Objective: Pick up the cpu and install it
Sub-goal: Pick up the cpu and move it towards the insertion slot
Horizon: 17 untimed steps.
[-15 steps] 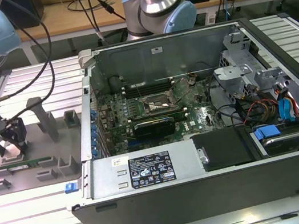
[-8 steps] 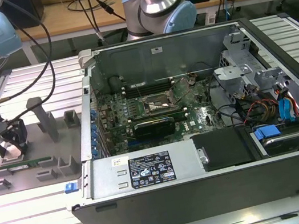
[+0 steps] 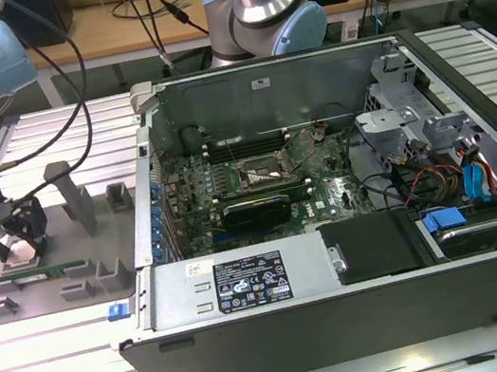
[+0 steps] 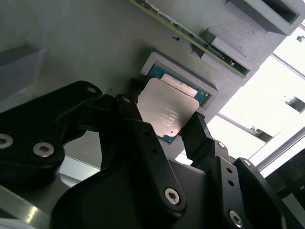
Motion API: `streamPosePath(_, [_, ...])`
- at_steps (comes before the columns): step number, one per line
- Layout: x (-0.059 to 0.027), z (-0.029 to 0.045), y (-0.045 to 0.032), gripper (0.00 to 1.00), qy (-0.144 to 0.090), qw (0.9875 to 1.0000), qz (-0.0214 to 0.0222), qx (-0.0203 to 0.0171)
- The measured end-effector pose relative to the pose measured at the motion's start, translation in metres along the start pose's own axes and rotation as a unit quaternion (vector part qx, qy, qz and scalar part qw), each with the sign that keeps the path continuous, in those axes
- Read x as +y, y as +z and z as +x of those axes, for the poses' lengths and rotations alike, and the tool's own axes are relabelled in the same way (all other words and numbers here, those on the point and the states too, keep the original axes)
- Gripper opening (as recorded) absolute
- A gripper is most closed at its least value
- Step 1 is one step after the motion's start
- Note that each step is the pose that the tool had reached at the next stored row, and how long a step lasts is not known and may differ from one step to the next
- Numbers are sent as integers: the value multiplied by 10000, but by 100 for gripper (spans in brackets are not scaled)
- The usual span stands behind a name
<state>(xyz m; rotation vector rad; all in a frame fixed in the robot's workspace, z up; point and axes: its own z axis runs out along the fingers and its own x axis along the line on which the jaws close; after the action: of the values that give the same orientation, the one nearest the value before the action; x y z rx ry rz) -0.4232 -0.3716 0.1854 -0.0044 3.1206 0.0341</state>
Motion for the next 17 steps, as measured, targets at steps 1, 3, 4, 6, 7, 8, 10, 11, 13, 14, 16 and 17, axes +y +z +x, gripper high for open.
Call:
streamPosePath(1, [0,1,-7,62,0,10000,0,1])
streamPosePath(3, [0,0,-11,62,0,10000,0,0])
streamPosePath(4, [0,0,-11,62,0,10000,0,0])
streamPosePath(6, [0,0,-13,62,0,10000,1,1])
streamPosePath(7, [0,0,-13,62,0,10000,1,1])
streamPosePath(8, [0,0,-12,62,0,10000,1,1])
streamPosePath(10, [0,0,-13,62,0,10000,0,1])
streamPosePath(11, [0,0,-14,60,0,10000,1,1])
streamPosePath(13, [0,0,-14,55,0,10000,1,1])
streamPosePath(14, [0,0,-14,55,0,10000,1,1])
streamPosePath(16, [0,0,-14,55,0,10000,1,1])
streamPosePath(17, [0,0,-14,55,0,10000,0,1])
